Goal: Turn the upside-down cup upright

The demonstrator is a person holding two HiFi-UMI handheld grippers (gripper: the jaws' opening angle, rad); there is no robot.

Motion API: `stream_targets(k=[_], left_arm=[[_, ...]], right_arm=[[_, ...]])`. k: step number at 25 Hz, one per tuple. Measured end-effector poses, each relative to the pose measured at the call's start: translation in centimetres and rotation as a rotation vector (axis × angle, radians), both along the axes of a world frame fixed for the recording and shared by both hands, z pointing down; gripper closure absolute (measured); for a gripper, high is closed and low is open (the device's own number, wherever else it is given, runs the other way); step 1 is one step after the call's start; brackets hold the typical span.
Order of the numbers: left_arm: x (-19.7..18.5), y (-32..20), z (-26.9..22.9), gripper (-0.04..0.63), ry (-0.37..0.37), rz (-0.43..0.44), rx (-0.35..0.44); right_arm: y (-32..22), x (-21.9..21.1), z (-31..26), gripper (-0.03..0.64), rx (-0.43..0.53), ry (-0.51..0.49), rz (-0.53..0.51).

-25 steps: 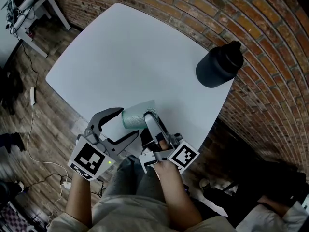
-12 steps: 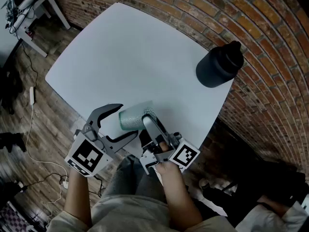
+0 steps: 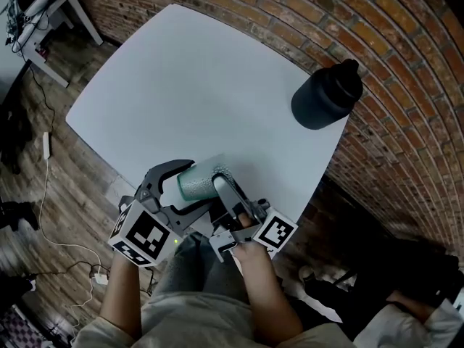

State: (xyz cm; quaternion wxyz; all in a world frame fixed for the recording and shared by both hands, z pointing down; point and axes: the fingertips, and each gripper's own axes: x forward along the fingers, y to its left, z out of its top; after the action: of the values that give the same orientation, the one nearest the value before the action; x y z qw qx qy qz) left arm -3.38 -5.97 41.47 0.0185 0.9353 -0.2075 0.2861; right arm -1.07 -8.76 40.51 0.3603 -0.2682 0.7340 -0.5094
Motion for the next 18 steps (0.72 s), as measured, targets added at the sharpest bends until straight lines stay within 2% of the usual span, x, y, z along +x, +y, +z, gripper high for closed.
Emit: stream_targets(k=[11,18], left_arm=[[0.9,0.0,-0.1,0.285,-0.006,0.025,0.007],[0.8,0.2,0.4,0.291,-0.035,0.032,-0.008]], right_arm=[[-0.1,1.9,0.2,0.244,-0.008,-0.02,0.039],[0.0,1.8,0.8,0.244,-0.015,-0.035,0.03]])
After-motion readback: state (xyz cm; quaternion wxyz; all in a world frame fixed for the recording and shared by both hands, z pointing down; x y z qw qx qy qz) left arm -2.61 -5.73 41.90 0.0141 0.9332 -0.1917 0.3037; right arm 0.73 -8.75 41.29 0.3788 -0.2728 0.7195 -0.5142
